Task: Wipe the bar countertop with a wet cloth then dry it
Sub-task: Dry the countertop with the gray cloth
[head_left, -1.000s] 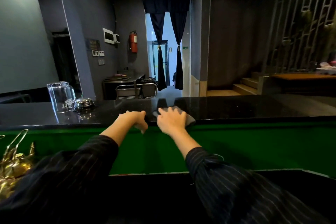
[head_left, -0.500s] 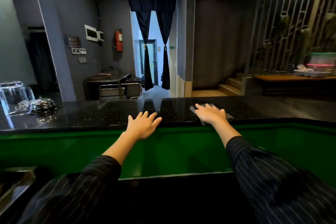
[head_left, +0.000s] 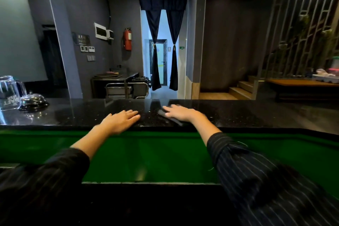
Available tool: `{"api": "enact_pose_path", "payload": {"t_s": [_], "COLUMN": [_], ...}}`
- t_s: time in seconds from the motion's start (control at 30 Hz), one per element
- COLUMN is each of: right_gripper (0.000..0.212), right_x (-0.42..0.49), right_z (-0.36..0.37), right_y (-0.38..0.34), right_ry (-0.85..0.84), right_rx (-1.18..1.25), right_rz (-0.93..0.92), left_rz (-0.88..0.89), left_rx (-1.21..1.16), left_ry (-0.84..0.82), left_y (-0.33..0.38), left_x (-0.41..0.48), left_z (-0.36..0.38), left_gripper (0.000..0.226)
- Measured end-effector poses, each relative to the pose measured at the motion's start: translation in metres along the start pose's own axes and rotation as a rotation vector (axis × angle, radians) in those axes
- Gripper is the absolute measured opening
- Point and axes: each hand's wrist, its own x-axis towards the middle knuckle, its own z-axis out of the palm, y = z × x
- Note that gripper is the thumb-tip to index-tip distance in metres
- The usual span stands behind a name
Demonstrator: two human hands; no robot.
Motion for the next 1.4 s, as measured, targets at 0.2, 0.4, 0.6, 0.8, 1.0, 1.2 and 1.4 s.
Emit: {"api": "enact_pose_path", "payload": {"t_s": [0.2, 0.4, 0.6, 0.8, 1.0, 1.2, 1.4], "right_gripper": [0.059, 0.063, 0.062, 0.071, 0.059, 0.062, 0.054], "right_x": [0.035, 0.102, 0.111, 0.112, 0.117, 0.152, 0.146], "right_z": [-0.017, -0.016, 0.008, -0.006, -0.012, 0.002, 0.004], "right_y": [0.095, 0.03, -0.09, -0.01, 0.034, -0.086, -0.125], "right_ry": [0.078, 0.101, -0.002, -0.056, 0.106, 0.046, -0.119], "right_rx": [0.018, -0.026, -0.055, 0.011, -0.001, -0.05, -0.008], "right_rz": [0.358, 0.472, -0.048, -0.008, 0.378, 0.072, -0.128], "left_rz": [0.025, 0.022, 0.019, 0.017, 0.022, 0.039, 0.07], "left_rx": [0.076, 0.091, 0.107, 0.052, 0.055, 0.117, 0.109], "left_ry": [0.092, 0.141, 0.066, 0.033, 0.065, 0.076, 0.083], "left_y": [-0.002, -0.004, -0.004, -0.005, -0.005, -0.006, -0.003], "left_x": [0.002, 0.005, 0.004, 0.003, 0.009, 0.008, 0.004], "left_z": [0.016, 0.018, 0.011, 0.011, 0.015, 0.014, 0.009], "left_gripper": [0.051, 0.047, 0.047, 0.047, 0.047, 0.049, 0.048]}}
